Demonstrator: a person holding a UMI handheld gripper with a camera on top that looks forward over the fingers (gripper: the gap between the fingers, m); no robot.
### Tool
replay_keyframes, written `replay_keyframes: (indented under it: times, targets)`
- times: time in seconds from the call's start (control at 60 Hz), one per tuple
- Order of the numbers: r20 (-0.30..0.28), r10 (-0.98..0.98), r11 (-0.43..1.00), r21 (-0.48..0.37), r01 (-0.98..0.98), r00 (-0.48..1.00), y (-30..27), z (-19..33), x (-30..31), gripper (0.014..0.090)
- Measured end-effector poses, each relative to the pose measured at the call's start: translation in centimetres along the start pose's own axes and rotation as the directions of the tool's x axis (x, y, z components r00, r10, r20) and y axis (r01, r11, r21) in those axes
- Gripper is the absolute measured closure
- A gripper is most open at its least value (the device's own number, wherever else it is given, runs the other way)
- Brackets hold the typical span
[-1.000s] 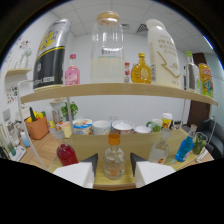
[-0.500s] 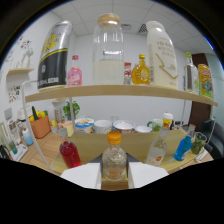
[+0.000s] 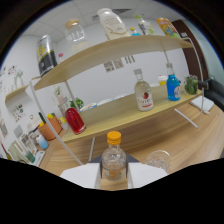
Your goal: Make me a cup of Mount Fuji.
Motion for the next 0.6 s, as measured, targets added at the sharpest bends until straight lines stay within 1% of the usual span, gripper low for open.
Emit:
replay_keyframes:
  times: [0.067, 0.133, 0.217, 0.267, 0.383, 0.433, 0.533, 0.6]
  targets:
    - [0.029, 0.177, 0.984, -0.026, -0.176, 0.984, 0.5, 0.0, 0.2, 0.0697]
    - [0.059, 0.370, 0.929, -0.043, -0.368, 0.927, 0.4, 0.2, 0.4, 0.0696]
    - [0.103, 0.601, 0.799, -0.068, -0.597, 0.792, 0.1, 0.5, 0.6, 0.0696]
    - [0.128, 0.705, 0.708, -0.086, -0.701, 0.697, 0.0, 0.7, 0.6, 0.0696]
    - [0.173, 0.850, 0.521, -0.138, -0.842, 0.498, -0.2, 0.9, 0.7, 0.0697]
    - [0.193, 0.897, 0.429, -0.173, -0.886, 0.397, -0.7, 0.6, 0.2, 0.0698]
    - [0.226, 0.951, 0.263, -0.228, -0.937, 0.212, -1.0, 0.7, 0.2, 0.0698]
    - [0.238, 0.966, 0.161, -0.258, -0.953, 0.099, -1.1, 0.6, 0.4, 0.0699]
